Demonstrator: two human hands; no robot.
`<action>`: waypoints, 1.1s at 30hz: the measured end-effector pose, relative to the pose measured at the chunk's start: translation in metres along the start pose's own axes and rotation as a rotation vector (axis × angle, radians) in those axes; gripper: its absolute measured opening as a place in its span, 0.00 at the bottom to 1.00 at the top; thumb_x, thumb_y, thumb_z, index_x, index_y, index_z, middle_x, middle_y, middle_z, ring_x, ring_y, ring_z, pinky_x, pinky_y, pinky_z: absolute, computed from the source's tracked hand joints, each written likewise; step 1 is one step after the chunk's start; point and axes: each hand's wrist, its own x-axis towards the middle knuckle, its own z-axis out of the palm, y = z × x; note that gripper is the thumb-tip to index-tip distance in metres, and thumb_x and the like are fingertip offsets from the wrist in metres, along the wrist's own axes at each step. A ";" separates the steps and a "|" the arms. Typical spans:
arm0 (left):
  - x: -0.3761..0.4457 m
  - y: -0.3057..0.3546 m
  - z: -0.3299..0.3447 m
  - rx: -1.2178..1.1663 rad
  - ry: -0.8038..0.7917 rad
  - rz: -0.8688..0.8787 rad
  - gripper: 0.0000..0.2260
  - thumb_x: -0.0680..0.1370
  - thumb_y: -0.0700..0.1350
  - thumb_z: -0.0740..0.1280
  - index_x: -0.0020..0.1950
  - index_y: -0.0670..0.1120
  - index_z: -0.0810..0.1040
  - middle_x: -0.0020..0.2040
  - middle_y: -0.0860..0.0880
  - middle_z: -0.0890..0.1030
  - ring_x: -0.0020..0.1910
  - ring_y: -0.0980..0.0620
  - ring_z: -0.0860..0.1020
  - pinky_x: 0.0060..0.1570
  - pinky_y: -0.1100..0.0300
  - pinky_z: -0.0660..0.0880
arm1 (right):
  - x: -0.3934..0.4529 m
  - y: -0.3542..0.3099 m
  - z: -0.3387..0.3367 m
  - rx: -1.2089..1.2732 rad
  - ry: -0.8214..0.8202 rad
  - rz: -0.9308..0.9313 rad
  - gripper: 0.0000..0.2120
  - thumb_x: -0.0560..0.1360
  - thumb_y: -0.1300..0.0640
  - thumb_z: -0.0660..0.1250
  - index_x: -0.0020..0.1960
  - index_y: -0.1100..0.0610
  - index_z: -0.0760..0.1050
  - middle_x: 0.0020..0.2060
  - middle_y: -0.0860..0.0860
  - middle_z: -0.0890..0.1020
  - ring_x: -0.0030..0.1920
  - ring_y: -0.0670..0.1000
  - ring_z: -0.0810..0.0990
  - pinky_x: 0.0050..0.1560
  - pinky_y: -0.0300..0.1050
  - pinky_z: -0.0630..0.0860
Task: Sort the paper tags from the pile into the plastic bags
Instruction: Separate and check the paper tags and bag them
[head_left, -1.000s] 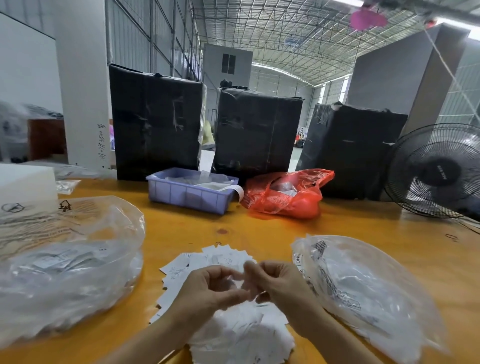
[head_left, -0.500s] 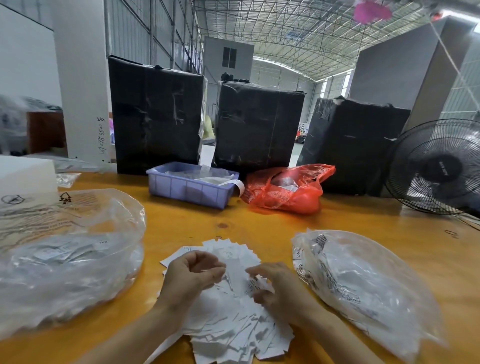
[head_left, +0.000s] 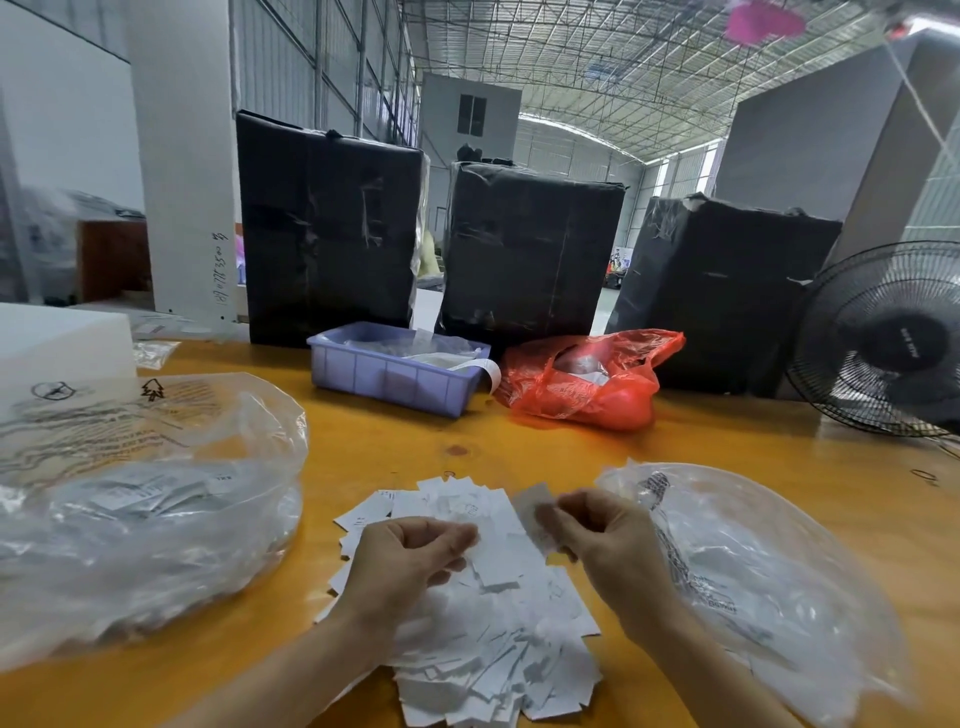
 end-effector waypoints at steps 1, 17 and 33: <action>0.000 0.000 0.000 -0.004 -0.004 -0.004 0.12 0.63 0.48 0.74 0.39 0.41 0.85 0.36 0.43 0.84 0.31 0.57 0.80 0.32 0.68 0.75 | 0.000 -0.005 0.003 0.107 -0.008 0.046 0.03 0.71 0.65 0.71 0.38 0.61 0.80 0.31 0.54 0.82 0.33 0.49 0.79 0.34 0.39 0.76; -0.003 0.001 0.004 -0.100 -0.159 -0.106 0.12 0.62 0.51 0.74 0.39 0.43 0.86 0.40 0.48 0.85 0.33 0.59 0.80 0.34 0.66 0.72 | -0.014 -0.023 0.023 0.266 -0.043 0.146 0.06 0.70 0.70 0.71 0.46 0.66 0.77 0.36 0.57 0.84 0.35 0.52 0.83 0.36 0.39 0.78; -0.003 -0.001 0.004 -0.141 -0.217 -0.148 0.11 0.64 0.49 0.73 0.41 0.44 0.86 0.46 0.46 0.85 0.34 0.58 0.78 0.34 0.64 0.70 | -0.018 -0.021 0.025 0.103 -0.050 0.043 0.04 0.70 0.64 0.73 0.42 0.59 0.80 0.35 0.51 0.84 0.36 0.43 0.81 0.39 0.35 0.77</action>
